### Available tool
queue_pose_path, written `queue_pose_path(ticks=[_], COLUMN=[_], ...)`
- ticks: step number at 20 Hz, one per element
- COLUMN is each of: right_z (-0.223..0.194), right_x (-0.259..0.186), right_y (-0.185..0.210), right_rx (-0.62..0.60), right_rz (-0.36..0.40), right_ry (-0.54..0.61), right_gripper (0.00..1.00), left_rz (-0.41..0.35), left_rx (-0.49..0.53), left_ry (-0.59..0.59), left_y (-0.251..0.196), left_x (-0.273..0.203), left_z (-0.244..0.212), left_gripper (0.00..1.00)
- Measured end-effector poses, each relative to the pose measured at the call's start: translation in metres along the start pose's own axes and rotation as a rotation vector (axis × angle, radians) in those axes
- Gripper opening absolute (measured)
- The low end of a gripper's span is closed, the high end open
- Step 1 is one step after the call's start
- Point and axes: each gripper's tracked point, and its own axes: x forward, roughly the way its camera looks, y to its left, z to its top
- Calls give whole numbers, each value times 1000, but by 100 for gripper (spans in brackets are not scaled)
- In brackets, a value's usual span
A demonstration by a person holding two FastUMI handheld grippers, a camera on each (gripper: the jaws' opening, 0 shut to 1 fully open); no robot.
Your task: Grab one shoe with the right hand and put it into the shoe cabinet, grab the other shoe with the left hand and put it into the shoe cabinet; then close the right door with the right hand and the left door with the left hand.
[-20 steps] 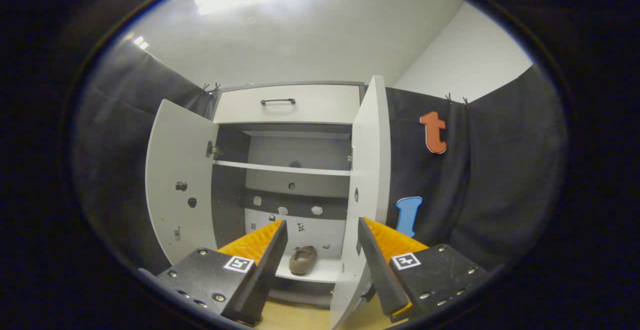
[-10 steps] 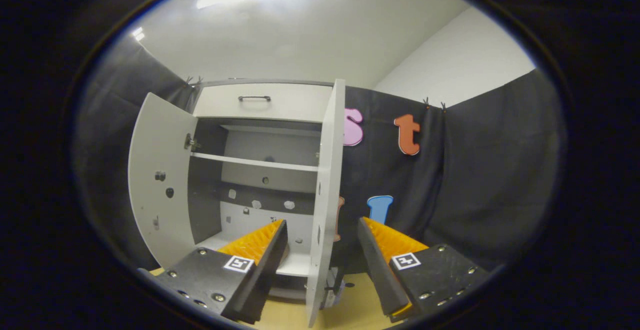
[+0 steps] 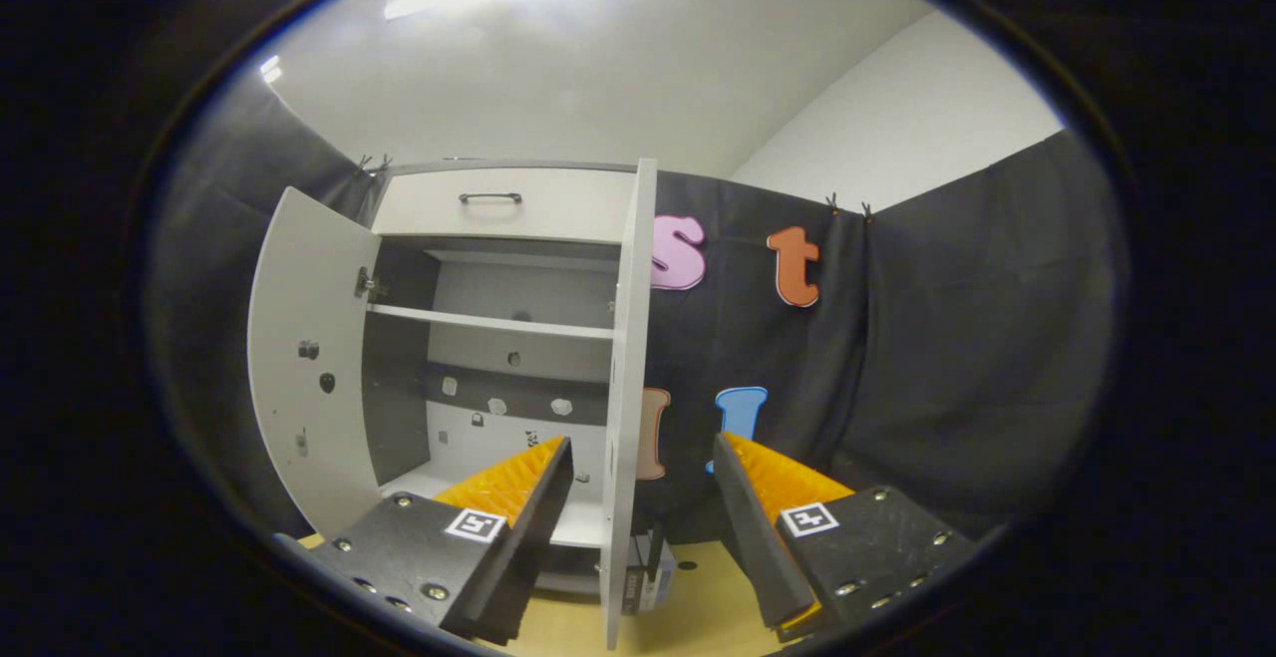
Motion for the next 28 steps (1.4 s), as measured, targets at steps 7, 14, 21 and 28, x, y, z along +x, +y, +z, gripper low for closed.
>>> queue_pose_path(ticks=[7,14,21,28], right_z=[-10,-9,-15,-35], right_x=[-2,-4,-8,-27], right_y=[-5,-22,-43,-72], right_rx=[32,58,63,70], right_rz=[0,-25,-67,-148], right_ry=[12,-1,2,22], right_gripper=[82,85,85,85], left_rz=[-50,-110,-132,-83], left_rx=[47,76,111,96], left_ry=[-215,-429,-619,-722], left_y=[0,0,6,5], left_x=[-49,-44,-45,-45], left_z=[19,21,27,31], left_gripper=[1,1,1,0])
